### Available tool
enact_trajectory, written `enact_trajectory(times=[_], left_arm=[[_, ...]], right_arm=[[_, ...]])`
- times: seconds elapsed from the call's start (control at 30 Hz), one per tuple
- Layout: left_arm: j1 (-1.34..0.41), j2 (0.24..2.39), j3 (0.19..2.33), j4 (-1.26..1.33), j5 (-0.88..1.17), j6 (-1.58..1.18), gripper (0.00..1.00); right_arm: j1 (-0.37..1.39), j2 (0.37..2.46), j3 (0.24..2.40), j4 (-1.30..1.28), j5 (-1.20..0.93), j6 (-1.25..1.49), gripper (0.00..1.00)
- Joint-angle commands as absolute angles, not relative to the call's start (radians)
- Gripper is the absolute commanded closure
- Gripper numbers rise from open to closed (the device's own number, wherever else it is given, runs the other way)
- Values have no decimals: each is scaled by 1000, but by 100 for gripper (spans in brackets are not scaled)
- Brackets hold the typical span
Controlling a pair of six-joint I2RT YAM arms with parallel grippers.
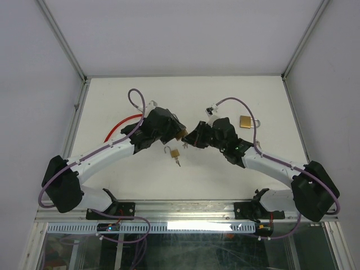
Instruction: Unlock with the key
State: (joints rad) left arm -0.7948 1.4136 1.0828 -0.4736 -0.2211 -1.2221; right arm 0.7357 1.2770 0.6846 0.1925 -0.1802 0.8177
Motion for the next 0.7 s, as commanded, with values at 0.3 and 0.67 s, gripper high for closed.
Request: enact_trajectory(times=[0.3, 0.67], left_arm=[[-844, 1085, 807, 243, 31, -1131, 100], [-843, 1064, 742, 408, 79, -1149, 100]], right_arm=[[677, 1174, 685, 589, -305, 903, 100], [677, 1193, 686, 616, -369, 1001, 100]])
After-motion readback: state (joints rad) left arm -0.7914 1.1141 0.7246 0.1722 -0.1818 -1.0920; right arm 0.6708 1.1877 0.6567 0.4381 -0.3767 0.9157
